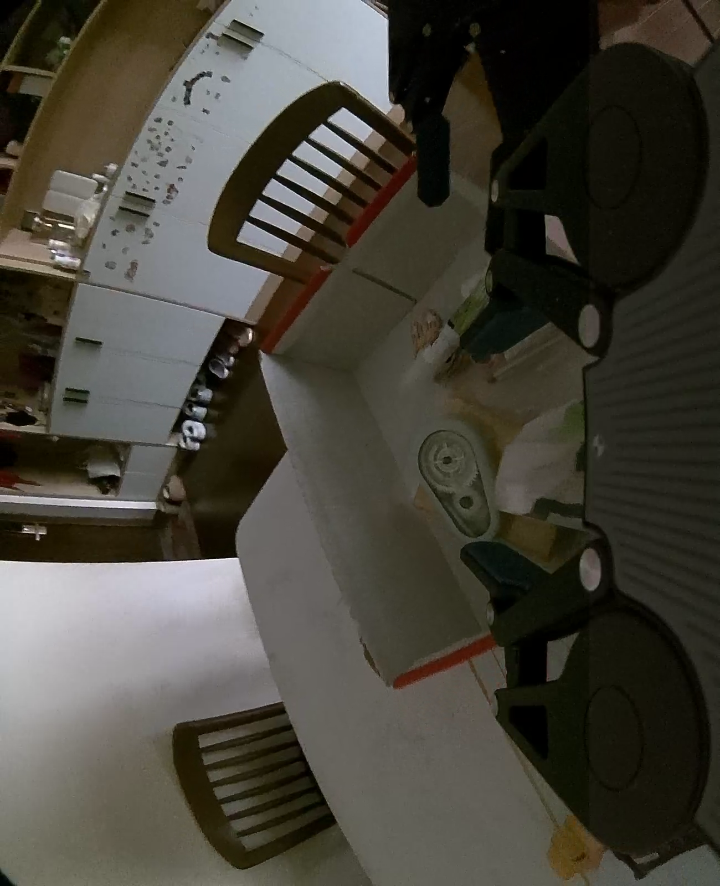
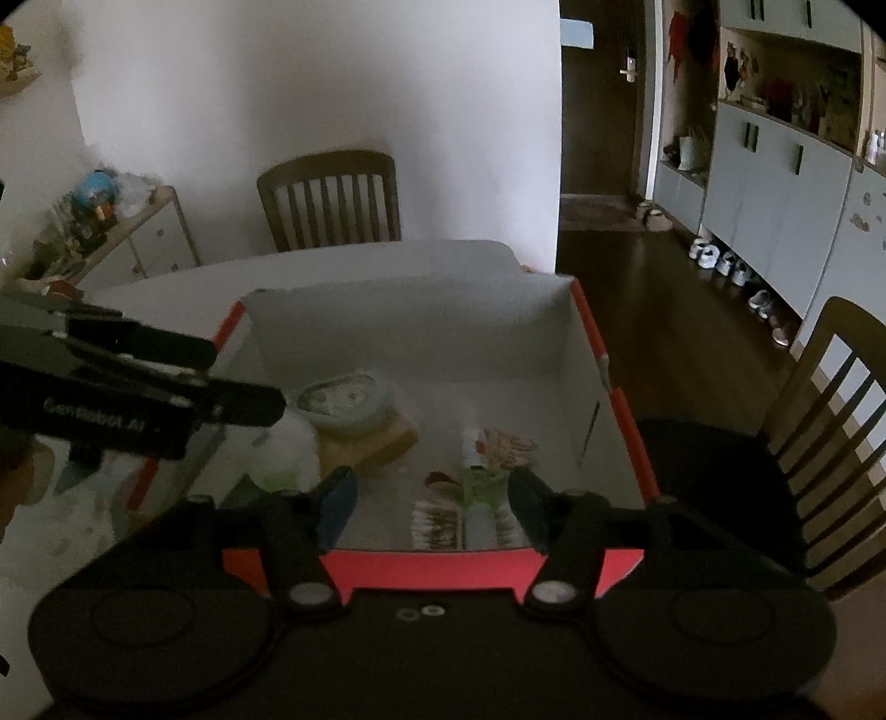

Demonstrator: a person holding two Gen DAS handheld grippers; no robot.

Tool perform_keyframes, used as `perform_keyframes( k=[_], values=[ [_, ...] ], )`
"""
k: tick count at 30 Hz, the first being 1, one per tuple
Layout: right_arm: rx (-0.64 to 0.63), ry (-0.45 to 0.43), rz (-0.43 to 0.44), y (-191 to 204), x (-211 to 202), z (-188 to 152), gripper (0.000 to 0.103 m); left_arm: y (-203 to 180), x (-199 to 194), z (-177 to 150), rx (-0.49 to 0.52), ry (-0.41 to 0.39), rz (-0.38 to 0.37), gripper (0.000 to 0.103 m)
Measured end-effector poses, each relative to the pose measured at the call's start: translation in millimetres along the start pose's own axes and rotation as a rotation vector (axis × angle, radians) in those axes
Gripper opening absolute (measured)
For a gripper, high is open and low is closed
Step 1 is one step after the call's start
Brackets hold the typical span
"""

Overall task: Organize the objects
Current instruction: 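Lower and release the tape roller and tube into the box with both tools, then withdraw both tools toward the pig toy and black snack pack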

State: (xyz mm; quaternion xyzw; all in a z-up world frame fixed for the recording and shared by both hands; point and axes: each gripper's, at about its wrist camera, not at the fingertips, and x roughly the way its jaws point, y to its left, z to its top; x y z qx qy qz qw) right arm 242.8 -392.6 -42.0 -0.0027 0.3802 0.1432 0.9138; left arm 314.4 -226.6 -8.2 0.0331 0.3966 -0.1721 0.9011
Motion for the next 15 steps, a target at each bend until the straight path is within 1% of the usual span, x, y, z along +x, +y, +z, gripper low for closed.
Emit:
perform_keyframes(
  k=[6, 9, 11, 12, 13, 15],
  values=[
    [-0.003, -0.023, 0.014, 22, -14, 2, 0.065, 3, -29, -12, -0.003, -0.042, -0.010, 0.074],
    [-0.007, -0.029, 0.018, 36, -18, 3, 0.069, 8, -43, -21, 0.000, -0.063, -0.014, 0.074],
    [-0.005, -0.033, 0.021, 46, -20, 2, 0.076, 14, -52, -25, -0.001, -0.072, -0.011, 0.075],
    [-0.006, -0.036, 0.022, 52, -21, 2, 0.077, 18, -56, -28, -0.001, -0.075, -0.011, 0.080],
    [-0.006, -0.038, 0.022, 58, -22, 2, 0.079, 22, -61, -30, -0.002, -0.080, -0.010, 0.082],
    [-0.007, -0.041, 0.023, 69, -23, 2, 0.083, 31, -69, -35, -0.009, -0.089, -0.007, 0.083]
  ],
)
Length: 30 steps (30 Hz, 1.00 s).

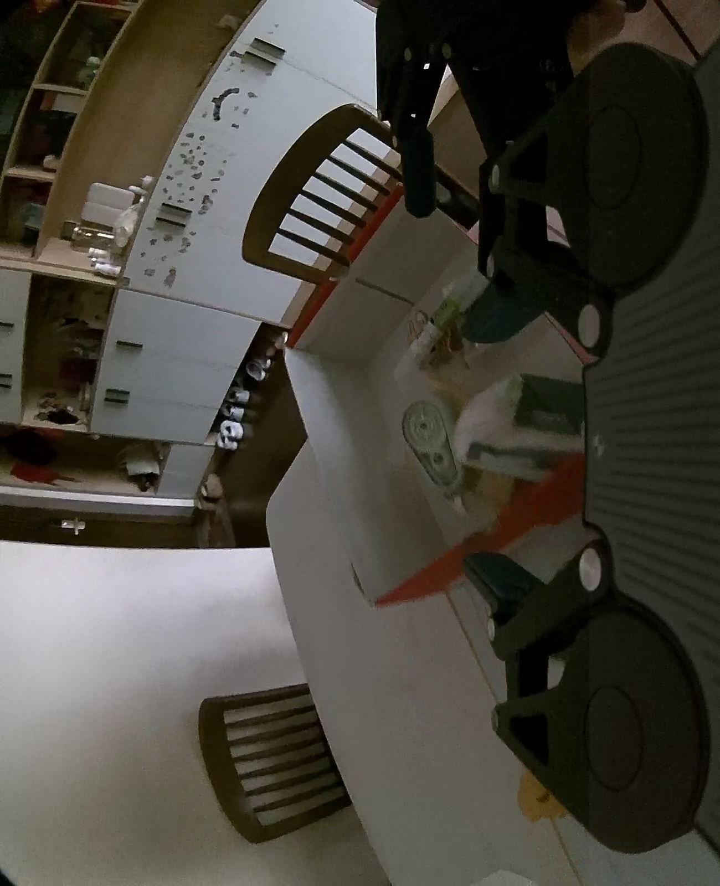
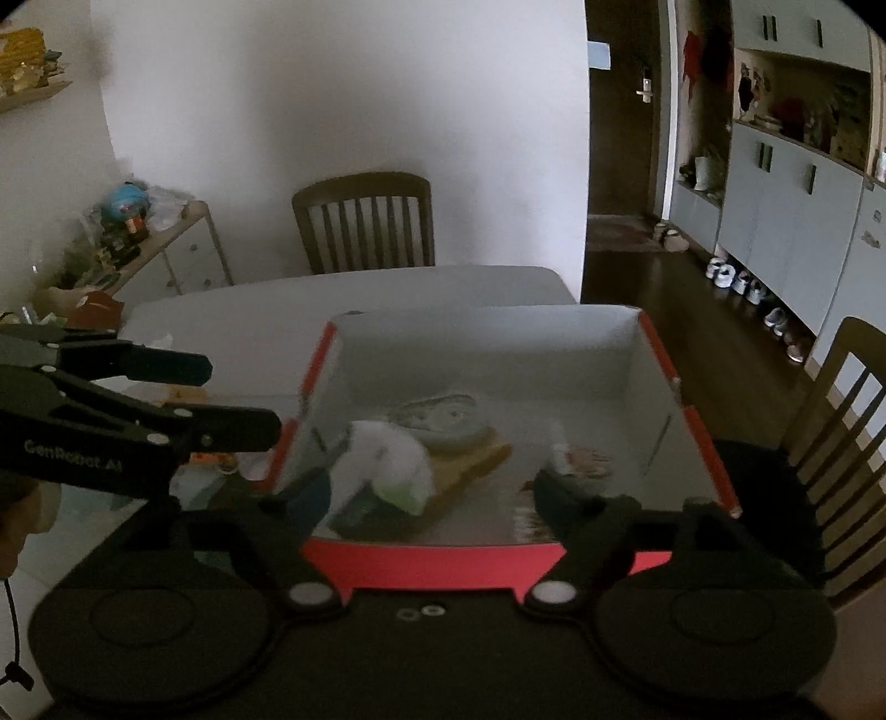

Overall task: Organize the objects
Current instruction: 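Withdraw both tools toward the pig toy and black snack pack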

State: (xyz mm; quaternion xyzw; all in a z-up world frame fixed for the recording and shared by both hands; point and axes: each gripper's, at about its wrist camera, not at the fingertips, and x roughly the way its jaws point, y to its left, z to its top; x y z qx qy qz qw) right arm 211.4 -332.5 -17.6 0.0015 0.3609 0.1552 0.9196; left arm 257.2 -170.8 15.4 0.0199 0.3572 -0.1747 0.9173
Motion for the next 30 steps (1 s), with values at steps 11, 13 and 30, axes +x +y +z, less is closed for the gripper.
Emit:
perform_keyframes(
  k=[11, 13, 30],
  values=[
    [0.030, -0.005, 0.008, 59, 12, -1, 0.102, 67, -28, -35, -0.087, 0.027, 0.016, 0.086],
    [0.028, -0.001, 0.004, 70, 16, 0, 0.102, 81, -31, -43, -0.110, 0.031, 0.025, 0.088],
    [-0.017, 0.078, 0.016, 150, 64, 4, 0.102, 183, -38, -98, -0.238, 0.052, 0.128, 0.102]
  ],
)
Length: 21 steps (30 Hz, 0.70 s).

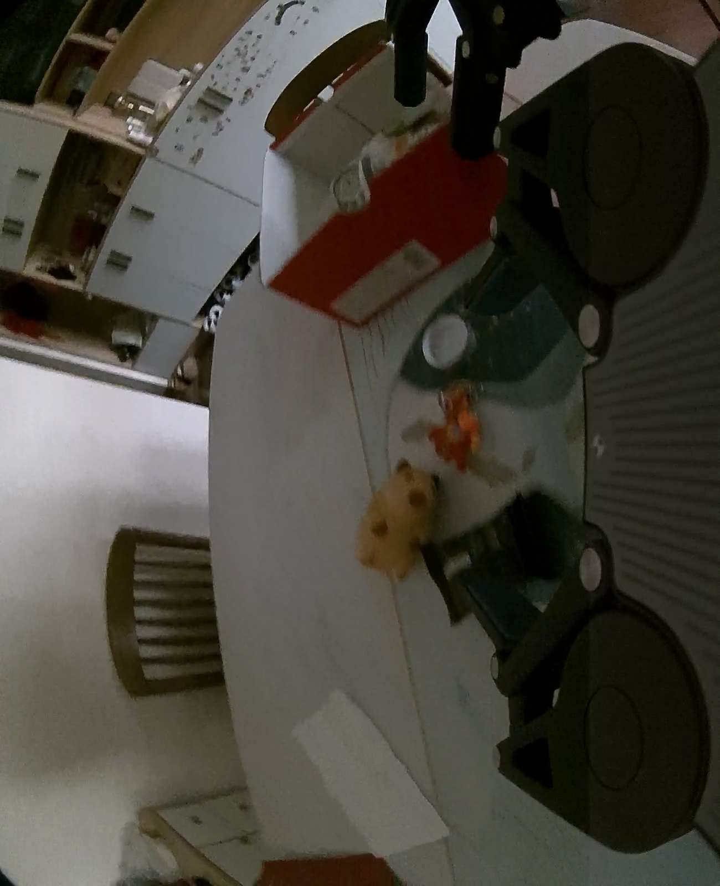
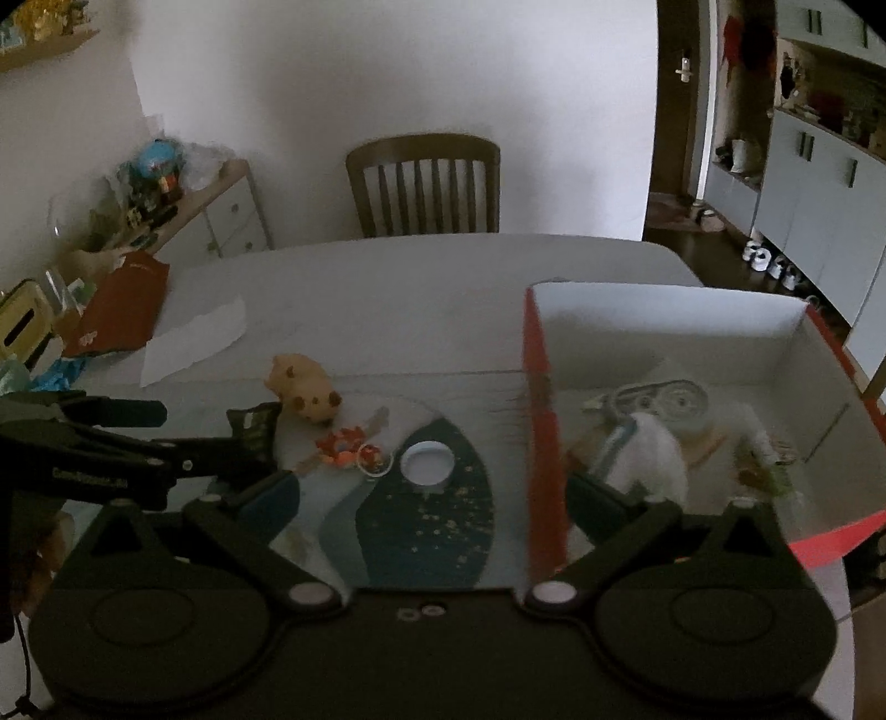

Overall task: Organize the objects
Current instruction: 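Withdraw both tools toward the pig toy and black snack pack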

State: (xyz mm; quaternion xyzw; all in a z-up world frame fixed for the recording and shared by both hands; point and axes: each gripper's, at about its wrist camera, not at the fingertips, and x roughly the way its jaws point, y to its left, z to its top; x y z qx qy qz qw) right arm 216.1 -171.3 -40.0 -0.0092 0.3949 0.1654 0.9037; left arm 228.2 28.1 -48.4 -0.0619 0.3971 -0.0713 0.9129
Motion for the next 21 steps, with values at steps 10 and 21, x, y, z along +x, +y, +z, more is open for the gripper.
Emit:
perform_keyframes(
  k=[10, 21],
  values=[
    [-0.044, 0.071, -0.016, 20, 43, 2, 0.101, 39, 27, -13, -0.055, 0.038, 0.065, 0.102],
    [-0.197, 0.095, -0.046, 34, 85, -4, 0.100, 44, 73, -7, -0.065, 0.073, 0.107, 0.102]
  ],
)
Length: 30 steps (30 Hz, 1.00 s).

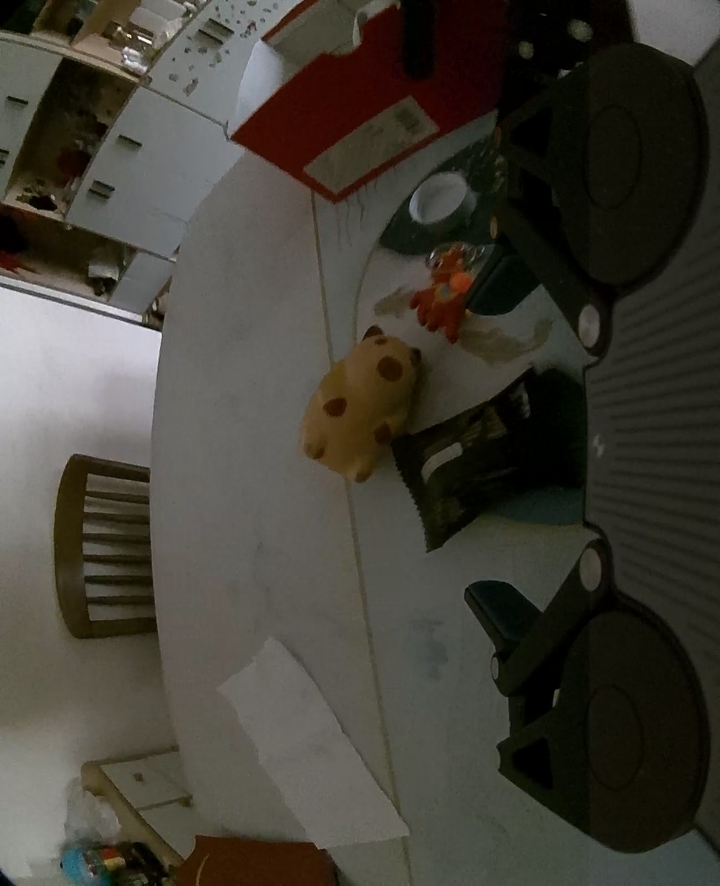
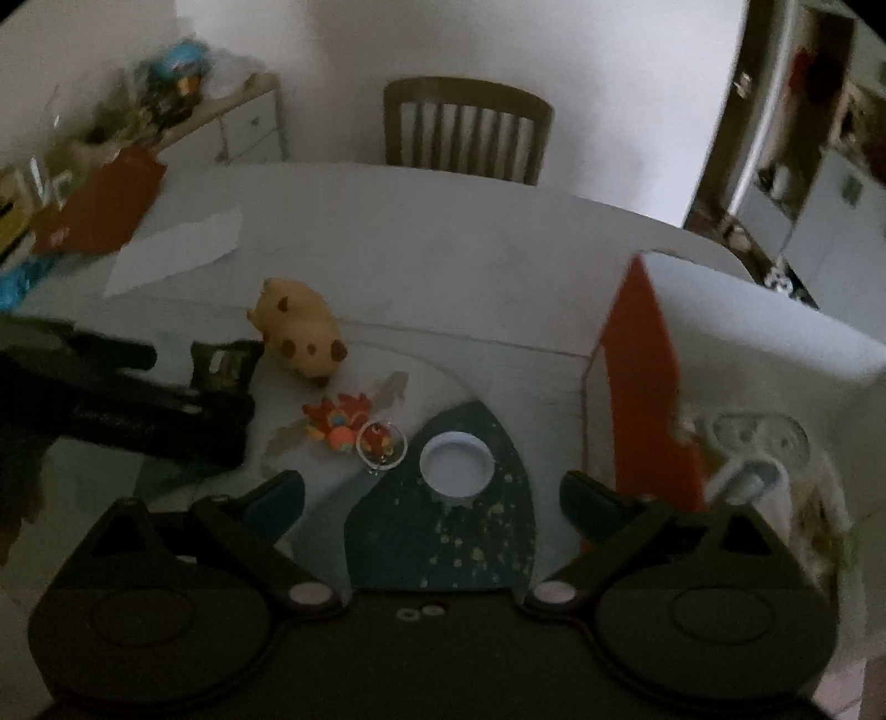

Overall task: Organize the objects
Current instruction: 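Withdraw both tools toward the pig toy and black snack pack, then grasp the black snack pack with the left tool while the right tool grasps the white cup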

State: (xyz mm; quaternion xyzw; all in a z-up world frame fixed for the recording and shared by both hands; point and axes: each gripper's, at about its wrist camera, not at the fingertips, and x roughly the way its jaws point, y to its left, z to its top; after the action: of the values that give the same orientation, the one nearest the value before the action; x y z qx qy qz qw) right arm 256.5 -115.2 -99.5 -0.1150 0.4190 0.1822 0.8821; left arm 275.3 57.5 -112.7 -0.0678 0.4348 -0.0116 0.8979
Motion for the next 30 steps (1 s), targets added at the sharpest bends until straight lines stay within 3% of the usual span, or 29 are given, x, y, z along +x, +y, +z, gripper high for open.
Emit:
perform_keyframes(
  k=[8, 17, 24, 28, 30],
  values=[
    [-0.059, -0.012, -0.009, 10, 21, 5, 0.090, 1, 20, 5, -0.005, 0.014, 0.032, 0.102],
    [0.093, 0.038, -0.053, -8, 48, -7, 0.071, -1, 32, 4, 0.007, 0.016, 0.058, 0.102],
    [0.115, 0.027, -0.031, -14, 56, -10, 0.066, -1, 32, 0, 0.029, 0.009, 0.048, 0.102],
    [0.119, 0.014, -0.014, -15, 55, -10, 0.051, -1, 31, -1, 0.028, 0.005, 0.049, 0.099],
    [0.118, 0.009, -0.010, -14, 55, -8, 0.042, 0, 29, -1, 0.026, 0.001, 0.053, 0.090]
  ],
)
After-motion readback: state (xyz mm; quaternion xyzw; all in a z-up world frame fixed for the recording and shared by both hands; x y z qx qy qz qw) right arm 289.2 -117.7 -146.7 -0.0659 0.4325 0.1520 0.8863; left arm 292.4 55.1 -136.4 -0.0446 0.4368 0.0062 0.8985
